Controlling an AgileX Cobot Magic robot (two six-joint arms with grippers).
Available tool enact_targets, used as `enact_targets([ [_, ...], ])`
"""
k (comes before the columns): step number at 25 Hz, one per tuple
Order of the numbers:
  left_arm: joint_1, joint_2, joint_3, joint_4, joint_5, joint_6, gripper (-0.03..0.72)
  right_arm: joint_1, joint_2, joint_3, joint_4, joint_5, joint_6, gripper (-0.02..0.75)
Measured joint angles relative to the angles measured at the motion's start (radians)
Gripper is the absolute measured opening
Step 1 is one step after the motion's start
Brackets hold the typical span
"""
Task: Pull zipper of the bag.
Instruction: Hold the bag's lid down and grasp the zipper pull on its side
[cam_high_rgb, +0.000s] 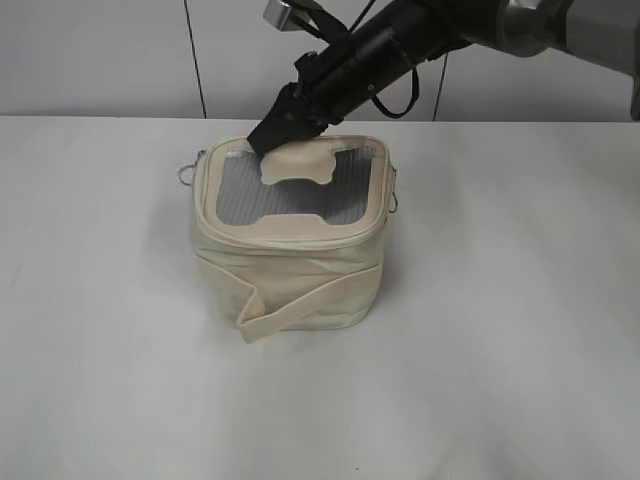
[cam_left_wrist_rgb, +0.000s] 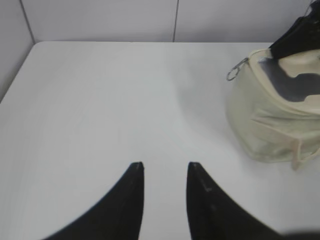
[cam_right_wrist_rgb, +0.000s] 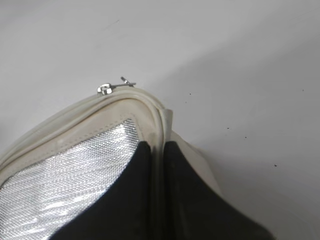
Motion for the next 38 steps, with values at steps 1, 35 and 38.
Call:
enact_targets([
  [1,0.000,0.050,-0.010,-0.038,-0.036,0.024,0.239,0.000,0.001,-0.004,-0.002,0.004,0.001,0.050],
  [35,-0.146,1.708,-0.443,-1.103,-0.457,1.943,0.373,0.000,0.004,-0.014,-0.013,0.036,0.062,0.044],
  [38,-0.148,1.726,-0.462,-1.116,-0.459,1.947,0.373,0.000,0.004,-0.014,-0.013,0.036,0.063,0.043],
])
